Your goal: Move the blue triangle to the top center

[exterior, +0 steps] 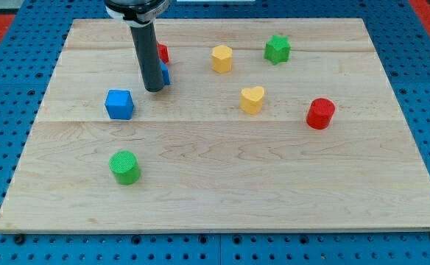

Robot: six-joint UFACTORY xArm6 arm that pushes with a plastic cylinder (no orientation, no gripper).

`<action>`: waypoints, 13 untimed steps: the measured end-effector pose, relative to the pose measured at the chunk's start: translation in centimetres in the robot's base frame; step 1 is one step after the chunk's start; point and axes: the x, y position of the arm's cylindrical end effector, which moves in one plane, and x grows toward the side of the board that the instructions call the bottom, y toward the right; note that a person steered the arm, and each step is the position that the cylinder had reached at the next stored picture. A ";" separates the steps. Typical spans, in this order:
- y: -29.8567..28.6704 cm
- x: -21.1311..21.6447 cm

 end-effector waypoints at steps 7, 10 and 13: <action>-9.4 -0.9; -11.8 -8.3; -13.0 -11.8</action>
